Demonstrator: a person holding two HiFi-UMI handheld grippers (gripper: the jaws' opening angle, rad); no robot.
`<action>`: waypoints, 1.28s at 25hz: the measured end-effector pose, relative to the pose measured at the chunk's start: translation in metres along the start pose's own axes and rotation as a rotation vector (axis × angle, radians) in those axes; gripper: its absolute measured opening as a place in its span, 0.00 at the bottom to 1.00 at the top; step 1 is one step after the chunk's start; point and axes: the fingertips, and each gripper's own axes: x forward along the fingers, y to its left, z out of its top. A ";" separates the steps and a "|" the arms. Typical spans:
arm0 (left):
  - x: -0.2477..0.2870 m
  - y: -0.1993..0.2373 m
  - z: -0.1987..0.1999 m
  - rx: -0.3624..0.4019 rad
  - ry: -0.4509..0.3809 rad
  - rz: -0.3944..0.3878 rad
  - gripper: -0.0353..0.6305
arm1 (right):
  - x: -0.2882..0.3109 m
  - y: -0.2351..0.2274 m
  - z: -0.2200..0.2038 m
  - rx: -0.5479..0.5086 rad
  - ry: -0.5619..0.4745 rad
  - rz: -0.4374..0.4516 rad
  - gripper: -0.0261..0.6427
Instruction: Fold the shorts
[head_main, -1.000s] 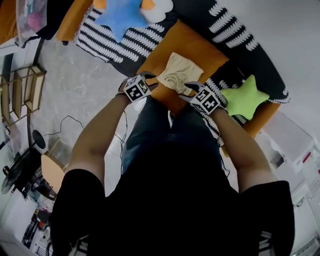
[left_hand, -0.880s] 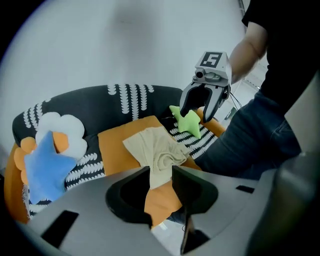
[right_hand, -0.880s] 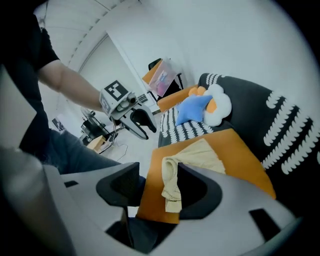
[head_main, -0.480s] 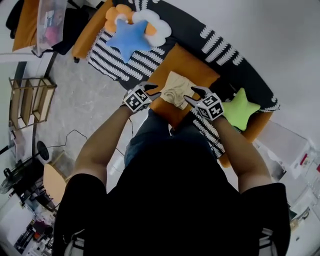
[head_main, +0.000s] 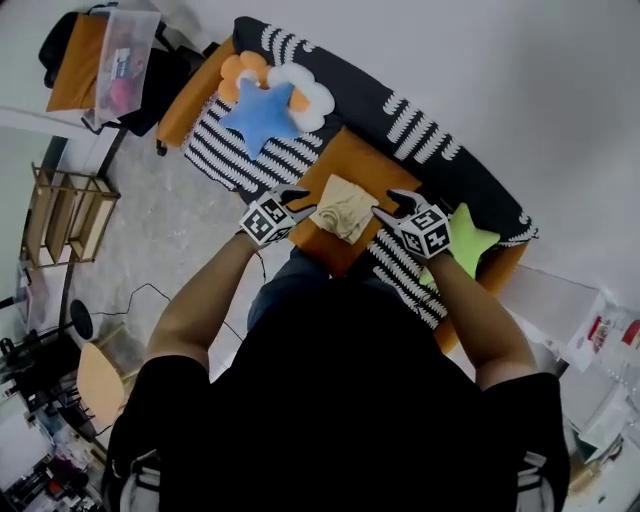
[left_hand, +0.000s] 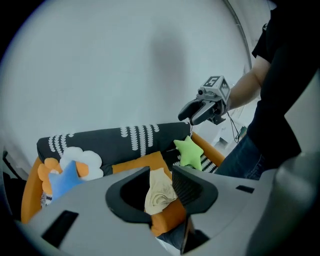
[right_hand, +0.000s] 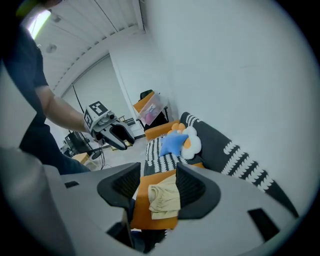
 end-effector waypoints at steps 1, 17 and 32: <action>-0.005 -0.002 0.004 -0.006 -0.011 0.011 0.29 | -0.007 -0.002 0.003 -0.001 -0.008 -0.011 0.38; -0.047 -0.037 0.051 -0.044 -0.143 0.157 0.29 | -0.096 -0.023 0.015 0.020 -0.120 -0.119 0.34; -0.060 -0.041 0.062 -0.128 -0.240 0.266 0.34 | -0.126 -0.025 0.022 0.026 -0.182 -0.149 0.31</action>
